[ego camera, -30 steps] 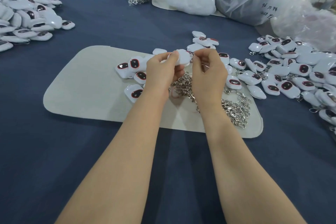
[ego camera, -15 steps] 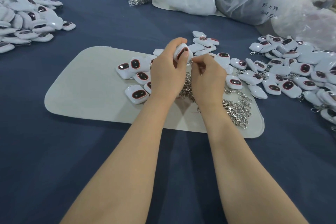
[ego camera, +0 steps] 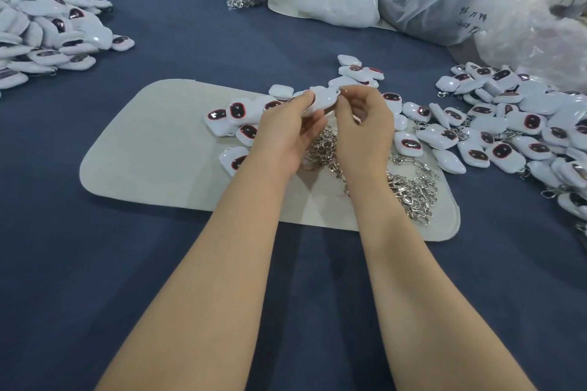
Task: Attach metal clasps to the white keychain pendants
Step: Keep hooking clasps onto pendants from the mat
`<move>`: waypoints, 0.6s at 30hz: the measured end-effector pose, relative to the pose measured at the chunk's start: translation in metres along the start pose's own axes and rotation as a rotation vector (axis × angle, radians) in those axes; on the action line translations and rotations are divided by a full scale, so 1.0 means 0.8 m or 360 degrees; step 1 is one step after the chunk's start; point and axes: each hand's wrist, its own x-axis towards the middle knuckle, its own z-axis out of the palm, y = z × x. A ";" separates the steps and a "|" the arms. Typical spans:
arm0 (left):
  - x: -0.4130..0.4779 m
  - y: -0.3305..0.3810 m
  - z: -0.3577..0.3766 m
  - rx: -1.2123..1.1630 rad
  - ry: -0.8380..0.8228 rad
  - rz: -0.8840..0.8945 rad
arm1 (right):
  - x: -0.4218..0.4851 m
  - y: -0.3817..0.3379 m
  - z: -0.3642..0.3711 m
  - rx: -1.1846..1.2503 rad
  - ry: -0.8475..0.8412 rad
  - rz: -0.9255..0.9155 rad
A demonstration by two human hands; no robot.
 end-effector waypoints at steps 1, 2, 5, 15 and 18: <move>0.000 0.000 -0.001 -0.0028 -0.0010 -0.0038 | 0.001 0.000 0.000 0.0040 0.0020 0.0019; 0.000 0.000 -0.001 -0.0046 -0.0021 -0.0065 | 0.001 0.000 0.000 0.0073 0.0038 0.0034; 0.001 -0.001 0.000 -0.0059 -0.0034 -0.0099 | 0.001 -0.001 0.000 0.0112 0.0087 0.0055; 0.002 -0.003 0.002 0.0130 0.0056 0.0070 | -0.001 0.003 -0.005 -0.0094 0.0125 -0.0110; 0.002 -0.005 0.002 0.0279 0.0101 0.0228 | 0.000 0.005 -0.006 -0.0178 0.0112 -0.0147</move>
